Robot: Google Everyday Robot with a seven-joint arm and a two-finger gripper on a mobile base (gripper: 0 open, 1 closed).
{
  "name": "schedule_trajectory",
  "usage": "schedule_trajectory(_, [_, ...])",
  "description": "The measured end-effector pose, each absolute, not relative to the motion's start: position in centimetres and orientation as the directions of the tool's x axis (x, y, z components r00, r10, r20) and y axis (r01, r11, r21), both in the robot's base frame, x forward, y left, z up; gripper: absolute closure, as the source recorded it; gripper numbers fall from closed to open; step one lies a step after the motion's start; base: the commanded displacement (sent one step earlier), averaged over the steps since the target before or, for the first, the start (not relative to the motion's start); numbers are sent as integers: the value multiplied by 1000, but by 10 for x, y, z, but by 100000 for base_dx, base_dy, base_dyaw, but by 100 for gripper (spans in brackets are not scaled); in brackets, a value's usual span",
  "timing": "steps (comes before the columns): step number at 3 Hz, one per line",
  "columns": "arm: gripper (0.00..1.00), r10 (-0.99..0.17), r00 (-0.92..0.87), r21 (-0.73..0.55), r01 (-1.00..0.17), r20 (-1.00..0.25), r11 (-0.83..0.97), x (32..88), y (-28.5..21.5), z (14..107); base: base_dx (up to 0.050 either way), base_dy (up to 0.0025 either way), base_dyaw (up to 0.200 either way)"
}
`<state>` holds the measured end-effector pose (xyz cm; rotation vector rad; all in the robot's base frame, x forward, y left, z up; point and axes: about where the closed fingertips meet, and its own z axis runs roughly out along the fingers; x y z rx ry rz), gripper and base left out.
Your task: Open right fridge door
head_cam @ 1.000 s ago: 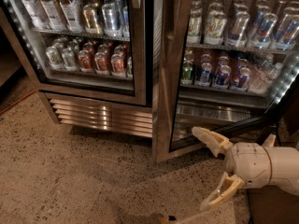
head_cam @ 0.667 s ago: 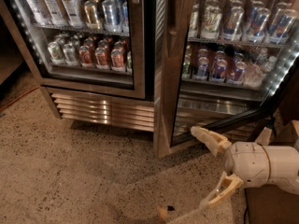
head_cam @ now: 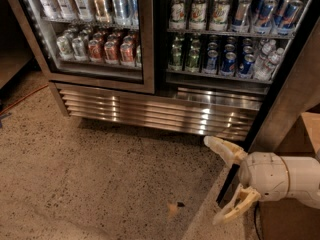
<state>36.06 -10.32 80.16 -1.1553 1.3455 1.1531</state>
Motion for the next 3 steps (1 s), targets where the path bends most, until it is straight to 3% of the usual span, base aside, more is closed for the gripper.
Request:
schedule_trajectory(2, [0, -61, -65, 59, -994, -996, 96, 361, -103, 802, -5003, 8, -58])
schedule_trajectory(3, [0, -61, -65, 59, -994, -996, 96, 361, -103, 802, 0, 0, 0])
